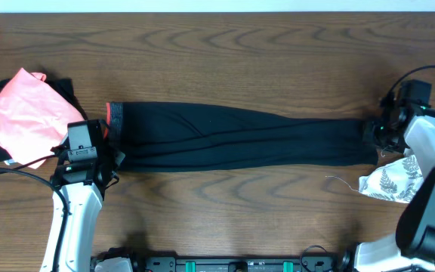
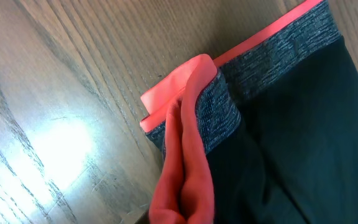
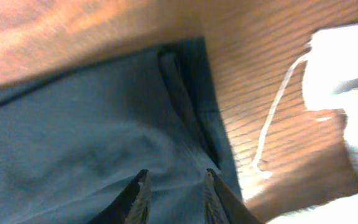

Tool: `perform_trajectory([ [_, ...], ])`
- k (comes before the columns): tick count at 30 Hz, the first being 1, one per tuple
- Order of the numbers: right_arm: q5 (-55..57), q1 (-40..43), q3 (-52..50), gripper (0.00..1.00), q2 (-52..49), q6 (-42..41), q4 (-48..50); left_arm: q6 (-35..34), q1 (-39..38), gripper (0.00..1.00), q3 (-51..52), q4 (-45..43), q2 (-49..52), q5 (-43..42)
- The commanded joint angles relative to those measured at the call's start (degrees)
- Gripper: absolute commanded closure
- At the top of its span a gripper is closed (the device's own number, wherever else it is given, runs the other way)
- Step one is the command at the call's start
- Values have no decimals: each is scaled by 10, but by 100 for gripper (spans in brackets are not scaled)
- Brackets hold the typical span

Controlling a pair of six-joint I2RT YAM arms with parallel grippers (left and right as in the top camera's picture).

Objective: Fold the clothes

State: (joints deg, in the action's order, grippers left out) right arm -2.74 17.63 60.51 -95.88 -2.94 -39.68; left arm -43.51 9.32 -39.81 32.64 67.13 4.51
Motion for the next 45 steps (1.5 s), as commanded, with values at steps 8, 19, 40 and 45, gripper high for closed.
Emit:
perform_trajectory([
  [8,9,-4,-3,72,36,9,-3,-1,3,94,-3,-34,2,11],
  [19,20,0,-3,71,-18,9,13,-1,3,94,-3,-34,2,11],
  [40,18,-1,-5,74,-58,9,26,-1,3,94,-3,-34,2,11],
  [45,18,-1,-14,75,-58,9,30,-1,3,94,-3,-34,2,11],
])
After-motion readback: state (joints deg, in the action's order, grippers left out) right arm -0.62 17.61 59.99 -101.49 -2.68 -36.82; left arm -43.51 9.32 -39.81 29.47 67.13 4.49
